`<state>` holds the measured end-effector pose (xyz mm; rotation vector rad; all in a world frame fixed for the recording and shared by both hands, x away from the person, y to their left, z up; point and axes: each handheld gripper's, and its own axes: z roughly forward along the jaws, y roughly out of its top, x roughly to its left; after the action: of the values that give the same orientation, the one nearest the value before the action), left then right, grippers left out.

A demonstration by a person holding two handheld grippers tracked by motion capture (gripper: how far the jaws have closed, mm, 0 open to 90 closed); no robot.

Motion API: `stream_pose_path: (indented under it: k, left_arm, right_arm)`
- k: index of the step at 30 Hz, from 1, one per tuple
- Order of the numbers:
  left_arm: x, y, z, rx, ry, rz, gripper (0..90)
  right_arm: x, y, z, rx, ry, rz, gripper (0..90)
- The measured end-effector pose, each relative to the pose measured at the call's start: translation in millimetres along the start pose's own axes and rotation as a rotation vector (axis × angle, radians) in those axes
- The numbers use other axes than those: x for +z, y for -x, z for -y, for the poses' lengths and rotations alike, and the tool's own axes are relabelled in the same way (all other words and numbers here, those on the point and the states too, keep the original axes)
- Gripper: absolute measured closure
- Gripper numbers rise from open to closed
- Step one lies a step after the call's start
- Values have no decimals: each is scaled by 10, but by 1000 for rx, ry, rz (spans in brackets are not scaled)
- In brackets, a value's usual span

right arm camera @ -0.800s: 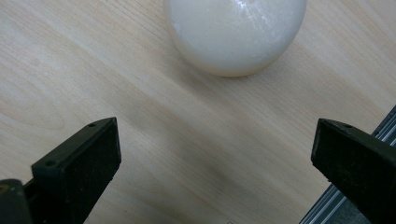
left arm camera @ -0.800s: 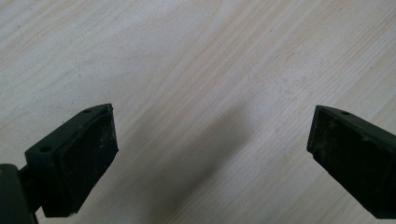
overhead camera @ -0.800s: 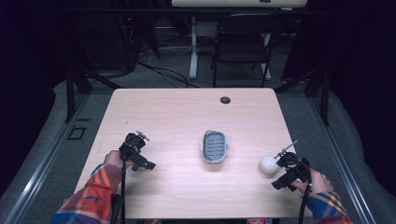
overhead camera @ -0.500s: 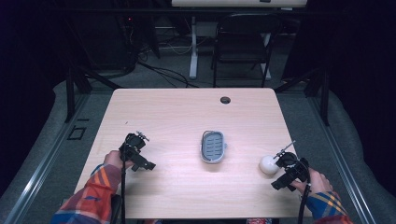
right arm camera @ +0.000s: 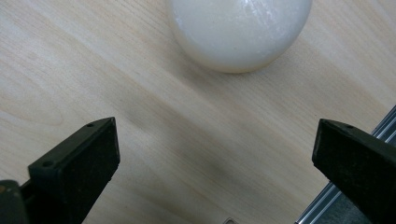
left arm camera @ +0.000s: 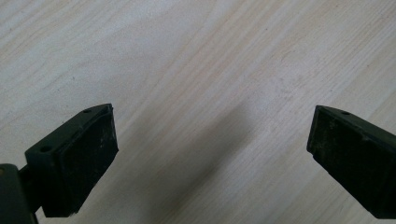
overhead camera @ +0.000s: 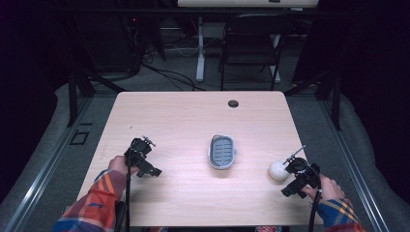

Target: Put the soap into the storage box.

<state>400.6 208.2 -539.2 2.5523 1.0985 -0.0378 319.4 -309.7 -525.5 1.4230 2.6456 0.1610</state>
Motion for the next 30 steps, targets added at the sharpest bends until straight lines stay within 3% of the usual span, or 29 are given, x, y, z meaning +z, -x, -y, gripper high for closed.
stream_pose_path:
  k: [1, 9, 12, 13, 16, 17, 20, 22, 25, 26, 30]
  left_arm:
    - [1, 0, -1, 2, 0, 0, 15]
    - [6, -4, -4, 5, -4, 1, 15]
    - [6, -5, -4, 7, -5, 2, 15]
    - [6, -6, -3, 6, -5, 2, 15]
    - [9, -7, -4, 5, -5, 1, 15]
    - [11, -6, -5, 4, -6, 2, 15]
    - [14, -2, -11, 9, -9, 3, 15]
    - [13, 1, -12, 9, -9, 2, 15]
    - [18, -2, -13, 7, -8, 5, 15]
    - [21, -3, -13, 6, -8, 6, 14]
    - [23, -3, -16, 8, -10, 3, 14]
  right_arm:
    - [-20, 22, -17, -29, -32, -13, 1]
    - [-39, 43, -68, -2, 12, -32, 0]
    - [-65, 66, -115, -27, -17, -27, 0]
    - [-21, 43, -104, 21, 44, -39, 0]
    - [-58, 66, -151, -8, 2, -38, 0]
    - [-57, 66, -167, 2, 11, -35, 0]
    - [-85, 104, -237, -39, -54, -26, 0]
    - [-53, 78, -247, -11, -10, -42, 0]
    - [-46, 73, -279, -19, -5, -44, 0]
    - [-4, 61, -302, 4, 24, -54, 0]
    - [17, 100, -398, -31, -37, -58, 0]
